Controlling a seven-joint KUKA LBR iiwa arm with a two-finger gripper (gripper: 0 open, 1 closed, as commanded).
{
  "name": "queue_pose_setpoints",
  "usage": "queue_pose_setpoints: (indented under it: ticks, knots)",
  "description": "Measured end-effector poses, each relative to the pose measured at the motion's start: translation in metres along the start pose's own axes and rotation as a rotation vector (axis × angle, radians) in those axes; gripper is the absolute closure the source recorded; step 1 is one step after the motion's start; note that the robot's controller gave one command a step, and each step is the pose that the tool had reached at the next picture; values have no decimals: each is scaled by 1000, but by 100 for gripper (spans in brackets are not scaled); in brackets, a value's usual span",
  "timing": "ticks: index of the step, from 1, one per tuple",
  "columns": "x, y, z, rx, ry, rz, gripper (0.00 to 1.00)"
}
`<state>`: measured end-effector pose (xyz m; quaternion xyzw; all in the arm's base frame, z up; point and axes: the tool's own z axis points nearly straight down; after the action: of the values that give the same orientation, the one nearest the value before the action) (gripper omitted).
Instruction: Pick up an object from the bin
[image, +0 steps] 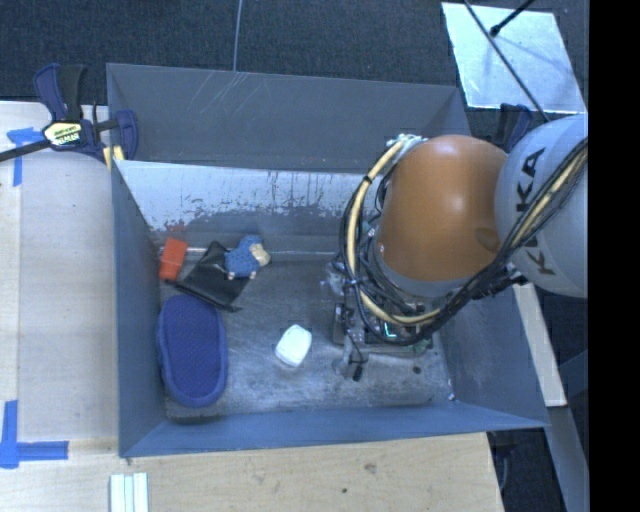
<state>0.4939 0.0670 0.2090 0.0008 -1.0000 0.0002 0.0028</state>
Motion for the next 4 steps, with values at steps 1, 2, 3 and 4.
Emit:
queue_pose_setpoints:
  ticks: [1, 2, 3, 4]
  knots:
    - [-40, 29, 141, 0, -3, -356, 0]
    - [-43, 24, 108, 1, -12, -500, 0]
    - [-52, 29, 107, 1, -13, -538, 0]
    - [-54, 24, 140, 1, -3, -603, 0]
